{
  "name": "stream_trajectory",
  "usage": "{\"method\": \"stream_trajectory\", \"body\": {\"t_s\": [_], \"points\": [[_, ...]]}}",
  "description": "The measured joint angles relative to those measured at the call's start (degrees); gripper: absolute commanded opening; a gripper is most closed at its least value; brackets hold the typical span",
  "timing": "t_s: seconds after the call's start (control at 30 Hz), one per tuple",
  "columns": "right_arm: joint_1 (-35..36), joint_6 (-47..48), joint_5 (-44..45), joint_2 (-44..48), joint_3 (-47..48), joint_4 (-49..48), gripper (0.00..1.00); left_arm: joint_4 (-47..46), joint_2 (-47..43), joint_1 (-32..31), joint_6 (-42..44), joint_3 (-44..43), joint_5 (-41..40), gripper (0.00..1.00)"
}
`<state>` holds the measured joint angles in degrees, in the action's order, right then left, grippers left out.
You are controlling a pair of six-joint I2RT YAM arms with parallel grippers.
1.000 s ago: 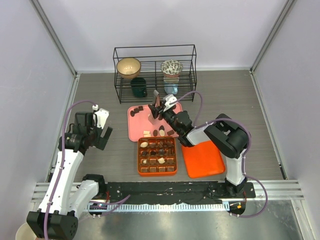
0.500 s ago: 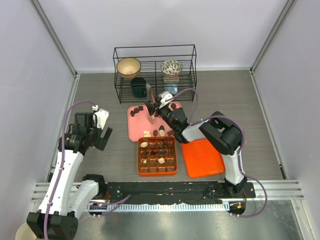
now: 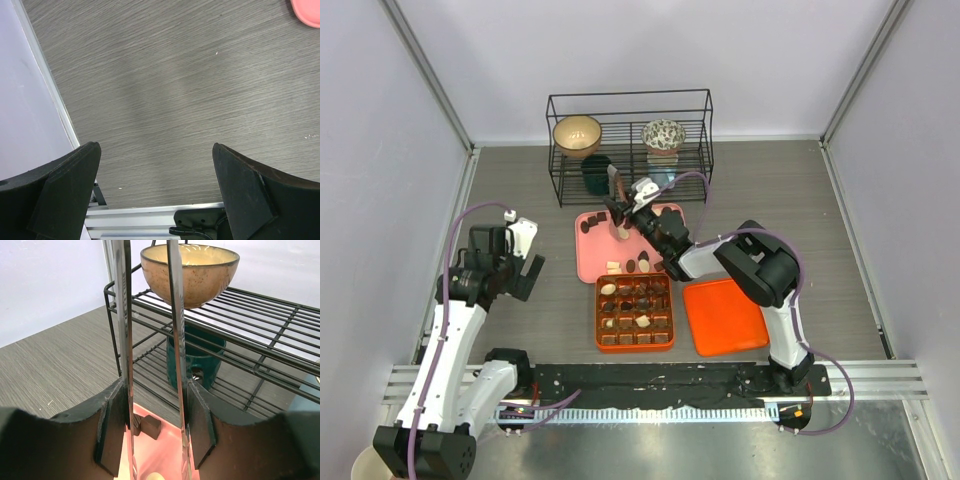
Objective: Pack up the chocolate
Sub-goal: Pick up the fake chocolate from the plate.
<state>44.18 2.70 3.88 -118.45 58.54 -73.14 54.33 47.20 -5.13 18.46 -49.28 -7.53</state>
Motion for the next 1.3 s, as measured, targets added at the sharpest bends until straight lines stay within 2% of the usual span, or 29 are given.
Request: {"method": "stream_trajectory", "body": {"t_s": [0.33, 0.47, 0.63, 0.67, 0.8, 1.07, 1.3], "points": [[0.0, -0.1, 0.0, -0.1, -0.4, 0.5, 0.38, 0.0, -0.6, 0.0, 0.0, 0.5, 0.0, 1.00], [0.0, -0.5, -0.1, -0.1, -0.4, 0.5, 0.26, 0.0, -0.6, 0.0, 0.0, 0.5, 0.0, 1.00], [0.1, -0.9, -1.0, 1.5, -1.0, 2.4, 0.19, 0.0, -0.6, 0.0, 0.0, 0.5, 0.0, 1.00], [0.2, -0.9, -1.2, 2.6, -1.6, 3.4, 0.13, 0.0, -0.6, 0.0, 0.0, 0.5, 0.0, 1.00], [1.3, -1.1, -1.7, 10.5, -4.4, 10.4, 0.03, 0.0, -0.6, 0.0, 0.0, 0.7, 0.0, 1.00], [10.3, 0.9, -0.8, 37.0, -14.9, 22.4, 0.04, 0.0, -0.6, 0.0, 0.0, 0.9, 0.0, 1.00], [21.2, 1.7, 2.8, 48.5, -20.7, 33.2, 0.04, 0.0, -0.9, 0.0, -0.2, 0.9, 0.3, 1.00]]}}
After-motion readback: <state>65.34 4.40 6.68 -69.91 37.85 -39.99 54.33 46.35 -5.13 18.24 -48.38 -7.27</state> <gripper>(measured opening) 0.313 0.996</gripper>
